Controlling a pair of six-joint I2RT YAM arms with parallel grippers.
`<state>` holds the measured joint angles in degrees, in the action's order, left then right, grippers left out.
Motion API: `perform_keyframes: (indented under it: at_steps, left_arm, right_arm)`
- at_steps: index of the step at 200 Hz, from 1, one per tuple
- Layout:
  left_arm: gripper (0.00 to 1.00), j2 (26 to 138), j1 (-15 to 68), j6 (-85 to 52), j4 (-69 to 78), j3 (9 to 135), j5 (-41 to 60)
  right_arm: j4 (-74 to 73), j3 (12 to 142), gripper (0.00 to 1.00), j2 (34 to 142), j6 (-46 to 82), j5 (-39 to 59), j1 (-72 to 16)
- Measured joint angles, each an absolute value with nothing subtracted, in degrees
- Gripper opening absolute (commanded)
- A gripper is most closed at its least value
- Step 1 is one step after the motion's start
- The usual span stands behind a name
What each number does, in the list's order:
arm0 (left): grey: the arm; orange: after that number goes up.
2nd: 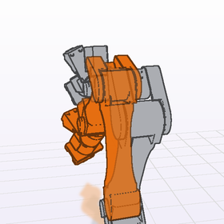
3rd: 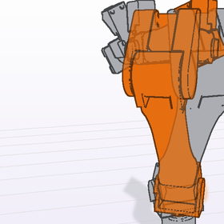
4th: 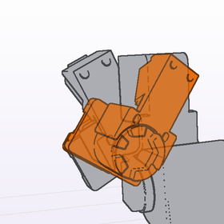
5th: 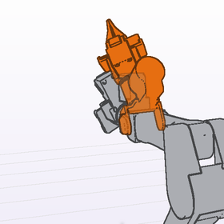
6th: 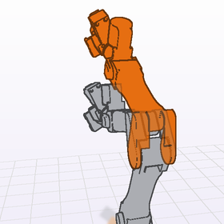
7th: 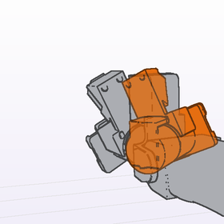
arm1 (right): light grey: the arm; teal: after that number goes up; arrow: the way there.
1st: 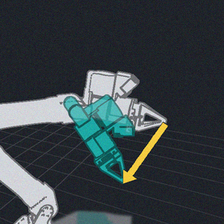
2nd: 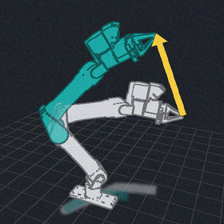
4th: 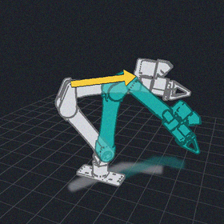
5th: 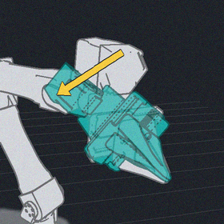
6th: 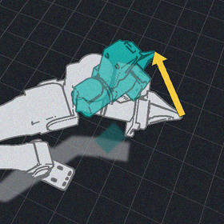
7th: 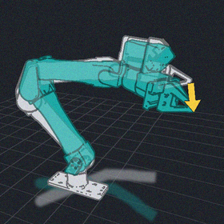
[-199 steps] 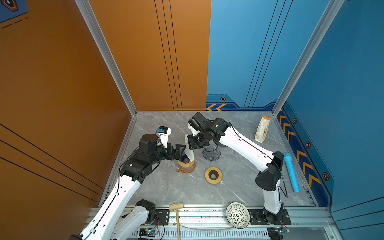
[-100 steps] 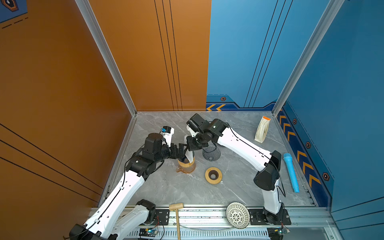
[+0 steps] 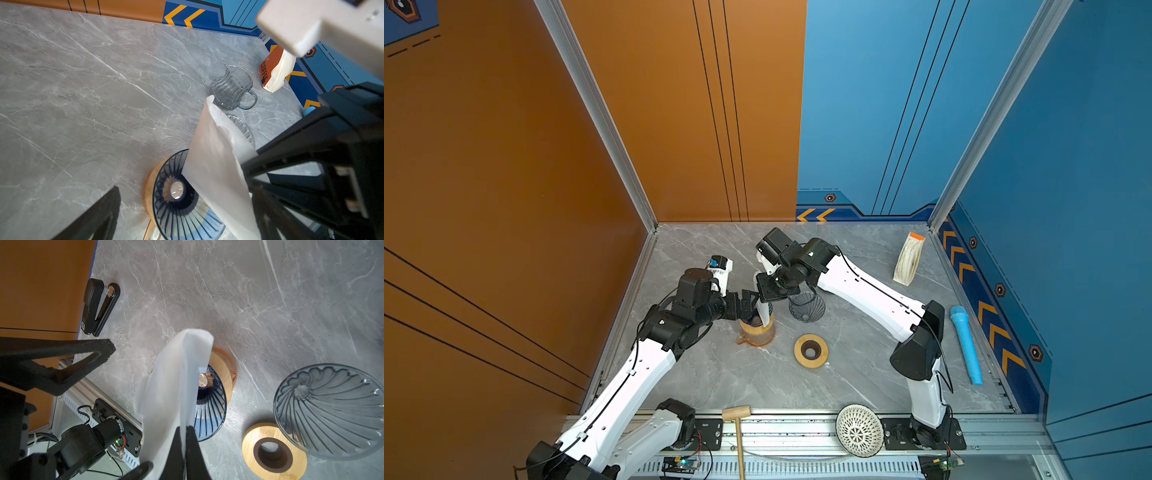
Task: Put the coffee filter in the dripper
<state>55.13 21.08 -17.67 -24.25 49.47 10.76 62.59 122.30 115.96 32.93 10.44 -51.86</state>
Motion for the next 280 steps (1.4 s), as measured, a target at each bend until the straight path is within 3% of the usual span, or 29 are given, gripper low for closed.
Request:
perform_keyframes:
  at_steps: [280]
  left_arm:
    - [0.98, 57.1, 20.69, -11.35, -35.83, 55.22, 5.15]
  right_arm:
    - [61.98, 119.87, 0.0, 116.16, 33.85, 11.97, -53.12]
